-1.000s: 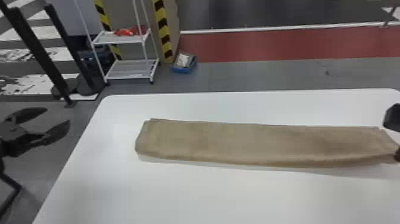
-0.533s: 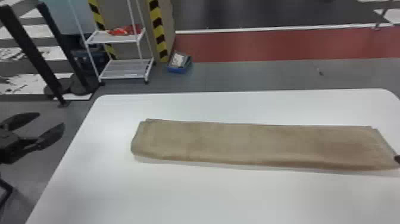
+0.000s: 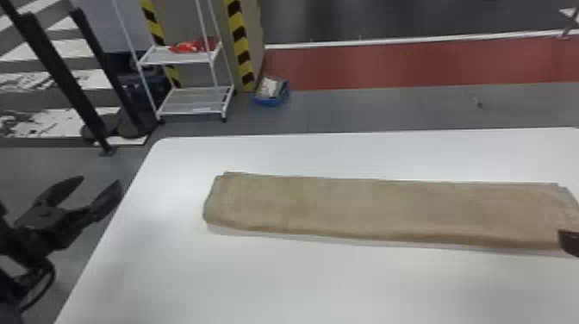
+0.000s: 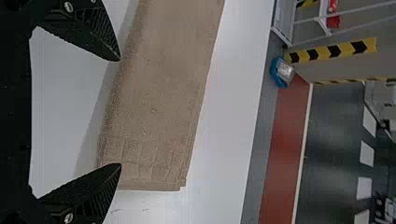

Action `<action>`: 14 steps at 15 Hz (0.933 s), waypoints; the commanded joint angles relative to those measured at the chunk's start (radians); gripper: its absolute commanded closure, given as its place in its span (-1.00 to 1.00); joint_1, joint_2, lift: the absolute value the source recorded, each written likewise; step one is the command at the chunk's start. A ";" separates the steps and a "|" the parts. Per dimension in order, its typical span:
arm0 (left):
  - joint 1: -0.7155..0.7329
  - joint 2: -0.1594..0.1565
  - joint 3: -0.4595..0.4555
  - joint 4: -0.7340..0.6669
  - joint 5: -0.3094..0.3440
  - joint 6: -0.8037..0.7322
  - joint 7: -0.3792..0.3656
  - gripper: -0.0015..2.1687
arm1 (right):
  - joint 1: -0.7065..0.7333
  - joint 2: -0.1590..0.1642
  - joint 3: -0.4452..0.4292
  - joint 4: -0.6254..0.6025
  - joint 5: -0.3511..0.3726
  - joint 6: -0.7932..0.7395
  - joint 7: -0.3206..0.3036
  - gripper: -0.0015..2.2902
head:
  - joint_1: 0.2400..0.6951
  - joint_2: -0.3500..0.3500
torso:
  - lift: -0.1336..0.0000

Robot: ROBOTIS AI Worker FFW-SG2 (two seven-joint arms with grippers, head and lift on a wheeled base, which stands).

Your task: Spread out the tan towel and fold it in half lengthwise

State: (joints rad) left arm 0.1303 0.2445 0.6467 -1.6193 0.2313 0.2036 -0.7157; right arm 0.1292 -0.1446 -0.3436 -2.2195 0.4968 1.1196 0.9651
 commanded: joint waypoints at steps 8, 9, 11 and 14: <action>0.183 -0.168 -0.180 -0.257 0.053 0.124 0.358 -0.92 | 0.369 0.145 0.261 -0.003 -0.268 -0.939 -0.806 -0.95 | 1.00 0.48 | -0.87; 0.195 -0.171 -0.206 -0.231 0.045 -0.002 0.394 -0.92 | 0.388 0.145 0.276 0.020 -0.267 -0.991 -0.838 -0.95 | 1.00 0.51 | -0.87; 0.212 -0.177 -0.263 -0.174 -0.035 -0.284 0.429 -0.92 | 0.402 0.145 0.285 0.075 -0.300 -1.044 -0.887 -0.95 | 1.00 0.58 | -0.87; 0.229 -0.177 -0.288 -0.175 -0.076 -0.266 0.435 -0.91 | 0.408 0.145 0.308 0.101 -0.322 -1.160 -0.904 -0.95 | 1.00 0.56 | -0.87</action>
State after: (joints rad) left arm 0.3485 0.0670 0.3736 -1.7970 0.1827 -0.0421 -0.2827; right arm 0.5323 -0.0046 -0.0485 -2.1282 0.1802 0.0128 0.0609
